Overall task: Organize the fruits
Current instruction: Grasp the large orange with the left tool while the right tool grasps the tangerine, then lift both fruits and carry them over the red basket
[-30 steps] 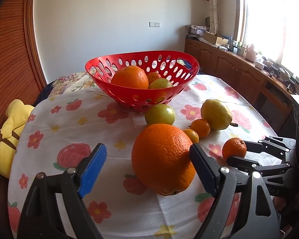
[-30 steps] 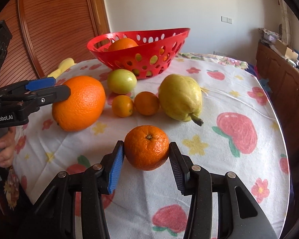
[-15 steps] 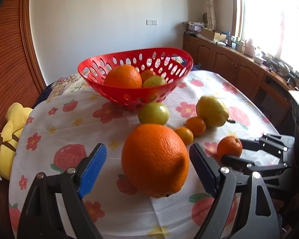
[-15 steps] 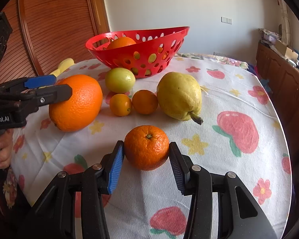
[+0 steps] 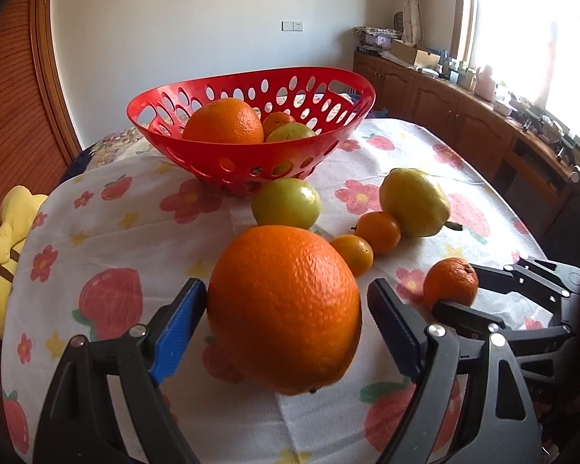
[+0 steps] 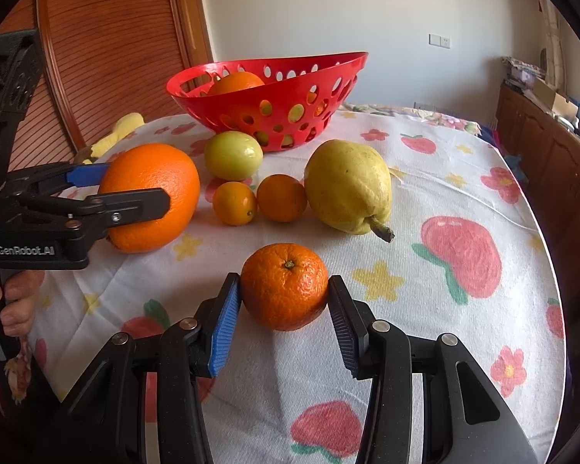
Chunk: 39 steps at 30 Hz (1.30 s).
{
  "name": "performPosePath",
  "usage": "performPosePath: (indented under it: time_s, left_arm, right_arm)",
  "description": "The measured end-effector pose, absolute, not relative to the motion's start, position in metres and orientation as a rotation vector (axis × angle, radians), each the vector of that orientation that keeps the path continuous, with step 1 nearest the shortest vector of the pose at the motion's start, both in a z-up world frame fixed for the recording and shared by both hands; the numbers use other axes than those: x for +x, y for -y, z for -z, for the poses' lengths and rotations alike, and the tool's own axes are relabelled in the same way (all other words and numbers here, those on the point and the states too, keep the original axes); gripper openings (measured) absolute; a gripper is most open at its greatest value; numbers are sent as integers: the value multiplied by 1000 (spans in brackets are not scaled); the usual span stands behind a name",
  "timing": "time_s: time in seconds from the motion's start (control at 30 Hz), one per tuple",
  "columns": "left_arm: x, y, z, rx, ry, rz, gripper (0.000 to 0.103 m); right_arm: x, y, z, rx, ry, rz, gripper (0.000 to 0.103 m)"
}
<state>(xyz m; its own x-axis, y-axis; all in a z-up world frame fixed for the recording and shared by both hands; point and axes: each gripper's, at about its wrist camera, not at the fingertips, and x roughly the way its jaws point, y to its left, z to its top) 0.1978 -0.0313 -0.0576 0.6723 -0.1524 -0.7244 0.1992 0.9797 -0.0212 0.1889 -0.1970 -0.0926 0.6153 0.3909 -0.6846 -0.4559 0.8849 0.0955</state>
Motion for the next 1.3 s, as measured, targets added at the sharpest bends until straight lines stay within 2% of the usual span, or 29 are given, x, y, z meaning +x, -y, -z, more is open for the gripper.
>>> performPosePath:
  time_s: [0.8,1.3]
  left_arm:
    - [200,24,70,49,-832,235,81]
    - [185,14,51,27,-786,263,81]
  right_arm:
    - [189,196,93,-97,-762,-488,46]
    - [188,196,93,-96,-762,-487,46]
